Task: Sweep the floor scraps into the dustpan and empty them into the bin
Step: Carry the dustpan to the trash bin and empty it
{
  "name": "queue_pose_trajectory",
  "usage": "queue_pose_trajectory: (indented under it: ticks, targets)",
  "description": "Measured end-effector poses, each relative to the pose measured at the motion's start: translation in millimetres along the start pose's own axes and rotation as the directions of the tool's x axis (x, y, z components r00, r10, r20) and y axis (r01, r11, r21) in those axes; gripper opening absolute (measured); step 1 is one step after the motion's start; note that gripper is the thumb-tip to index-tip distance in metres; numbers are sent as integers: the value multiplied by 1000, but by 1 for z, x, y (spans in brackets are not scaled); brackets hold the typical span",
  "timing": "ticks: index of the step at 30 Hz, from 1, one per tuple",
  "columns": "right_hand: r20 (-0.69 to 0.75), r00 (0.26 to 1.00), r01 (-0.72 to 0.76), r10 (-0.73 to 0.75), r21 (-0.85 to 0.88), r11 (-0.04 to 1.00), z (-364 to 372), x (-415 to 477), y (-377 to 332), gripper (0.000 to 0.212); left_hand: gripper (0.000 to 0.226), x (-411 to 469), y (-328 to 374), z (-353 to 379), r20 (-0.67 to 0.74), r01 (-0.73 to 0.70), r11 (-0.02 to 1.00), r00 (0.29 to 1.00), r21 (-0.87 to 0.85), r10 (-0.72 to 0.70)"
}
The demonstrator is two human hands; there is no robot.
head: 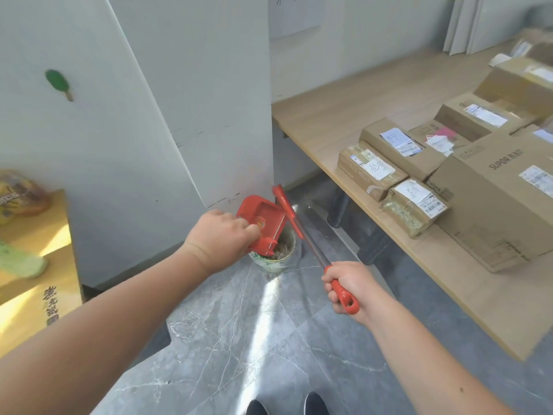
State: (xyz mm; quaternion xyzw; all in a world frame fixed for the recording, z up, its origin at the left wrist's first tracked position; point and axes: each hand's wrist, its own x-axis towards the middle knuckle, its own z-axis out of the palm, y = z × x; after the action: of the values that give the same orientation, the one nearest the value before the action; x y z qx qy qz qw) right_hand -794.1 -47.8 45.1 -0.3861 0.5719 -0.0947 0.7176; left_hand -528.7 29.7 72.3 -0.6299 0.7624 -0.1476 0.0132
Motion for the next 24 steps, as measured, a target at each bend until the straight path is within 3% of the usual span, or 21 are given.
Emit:
queue_pose_trajectory:
  ticks: [11, 16, 21, 24]
  targets:
    - [-68, 997, -42, 45, 51, 998, 2, -2, 49, 20, 17, 10, 19, 16, 53, -405, 913, 914, 53, 403]
    - [-63, 997, -46, 51, 77, 996, 1, -6, 50, 21, 18, 19, 15, 8, 82, -444, 894, 895, 56, 439]
    - [-56, 998, -36, 43, 120, 992, -1, -15, 44, 20, 7, 27, 5, -3, 10, -455, 888, 890, 68, 456]
    - [-53, 997, -45, 53, 141, 989, -3, -22, 38, 21, 19, 35, -7, -15, -21, -437, 896, 898, 78, 440]
